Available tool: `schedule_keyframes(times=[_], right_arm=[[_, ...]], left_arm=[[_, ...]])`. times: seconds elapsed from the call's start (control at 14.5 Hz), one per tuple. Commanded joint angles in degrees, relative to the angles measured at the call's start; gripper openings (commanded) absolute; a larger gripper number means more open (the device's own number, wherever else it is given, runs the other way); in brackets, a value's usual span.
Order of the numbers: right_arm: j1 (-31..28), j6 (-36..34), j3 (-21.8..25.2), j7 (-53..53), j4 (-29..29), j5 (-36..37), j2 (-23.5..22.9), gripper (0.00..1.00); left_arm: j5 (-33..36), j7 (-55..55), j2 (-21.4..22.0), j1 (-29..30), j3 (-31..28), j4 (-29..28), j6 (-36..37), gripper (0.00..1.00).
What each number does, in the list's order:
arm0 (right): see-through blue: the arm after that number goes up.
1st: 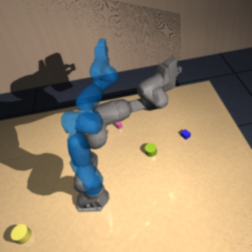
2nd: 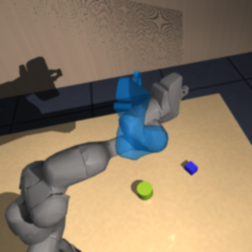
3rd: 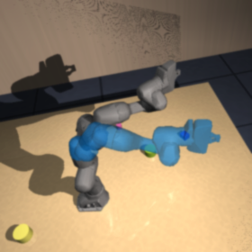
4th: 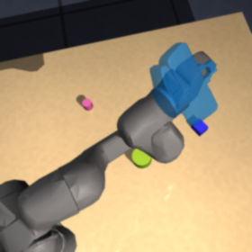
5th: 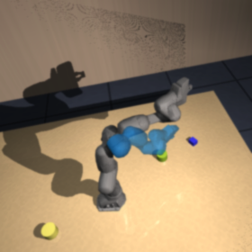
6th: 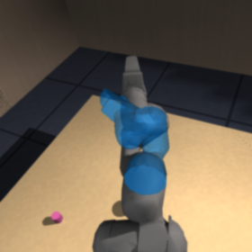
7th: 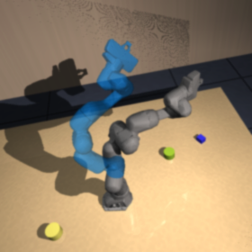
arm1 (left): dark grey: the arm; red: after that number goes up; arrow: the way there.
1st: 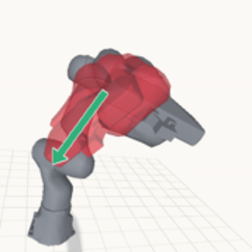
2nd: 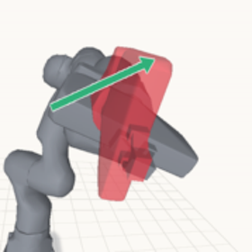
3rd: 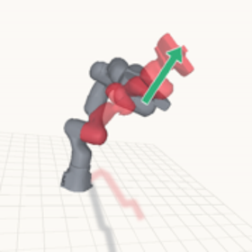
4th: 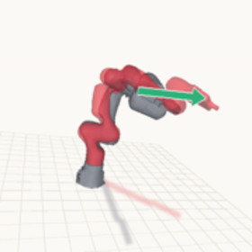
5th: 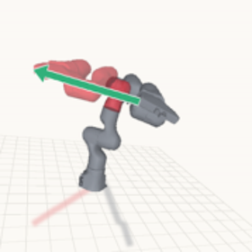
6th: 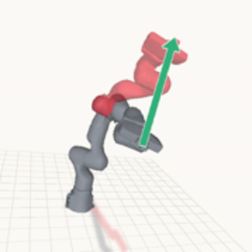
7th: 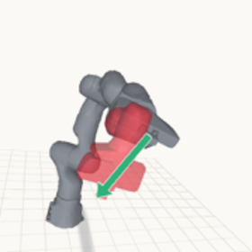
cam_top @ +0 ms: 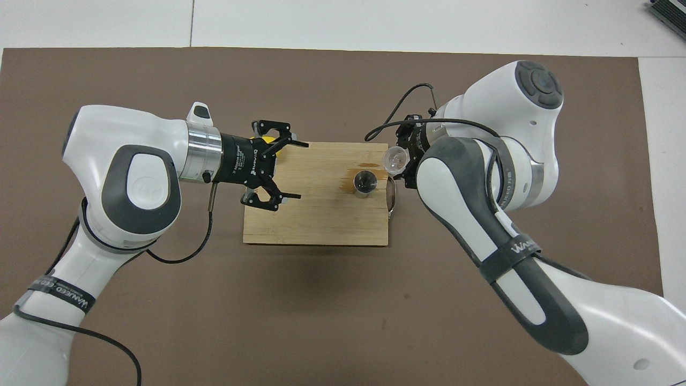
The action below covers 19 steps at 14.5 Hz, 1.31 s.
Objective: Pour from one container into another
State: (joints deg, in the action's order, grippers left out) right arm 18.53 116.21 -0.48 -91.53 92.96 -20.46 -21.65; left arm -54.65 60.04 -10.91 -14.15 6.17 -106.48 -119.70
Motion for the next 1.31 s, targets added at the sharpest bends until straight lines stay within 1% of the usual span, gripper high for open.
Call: schedule_keyframes(times=[0.0,0.14,0.21,0.35,0.41,0.55,0.62,0.69,0.83,0.97,1.11,1.24], right_arm=[[0.98,0.33,-0.13,-1.28,-0.94,3.49,-0.59,0.12],[2.29,0.50,-0.04,-1.28,-0.77,4.81,-0.59,0.12],[2.64,0.42,-0.13,-1.28,-0.68,6.47,-0.59,0.12],[3.52,0.33,-0.13,-1.28,-0.42,9.11,-0.50,0.12],[4.05,0.33,-0.13,-1.28,-0.41,9.38,-0.59,0.12],[4.05,0.33,-0.13,-1.28,-0.41,11.13,-0.50,0.12],[4.23,0.24,-0.13,-1.28,-0.41,11.93,-0.50,0.12],[4.84,0.24,-0.13,-1.28,-0.41,12.63,-0.50,0.12],[4.93,-0.11,-0.13,-1.28,-0.50,15.00,-0.50,0.12],[5.80,-0.11,-0.13,-1.28,-0.50,16.06,-0.33,0.12],[6.16,-0.55,-0.13,-1.28,-0.50,18.43,-0.33,0.12],[6.25,-0.81,-0.13,-1.28,-0.59,18.88,-0.24,0.12]], left_arm=[[6.55,-12.97,-1.13,0.79,0.16,2.95,2.63,1.00],[12.52,-19.93,-0.60,0.88,-0.02,3.03,2.37,1.00],[16.64,-21.88,-0.43,0.79,-0.80,3.64,2.37,1.00],[26.73,-21.99,0.71,0.79,-1.07,4.00,2.63,1.00],[30.36,-22.07,1.33,0.88,-1.51,4.00,2.98,1.00],[35.12,-23.47,1.68,0.79,-2.83,4.00,3.25,1.00],[38.10,-26.35,2.03,0.88,-3.09,4.00,3.77,1.00],[40.48,-29.86,2.30,0.88,-3.97,4.00,4.73,1.00],[42.43,-37.76,2.56,0.79,-7.38,4.18,6.31,1.00],[45.75,-47.86,3.35,0.79,-10.73,5.05,9.30,1.00],[48.23,-53.51,4.32,0.79,-14.07,5.76,11.76,1.00],[50.24,-57.13,5.90,0.79,-15.05,5.93,13.79,1.00]])
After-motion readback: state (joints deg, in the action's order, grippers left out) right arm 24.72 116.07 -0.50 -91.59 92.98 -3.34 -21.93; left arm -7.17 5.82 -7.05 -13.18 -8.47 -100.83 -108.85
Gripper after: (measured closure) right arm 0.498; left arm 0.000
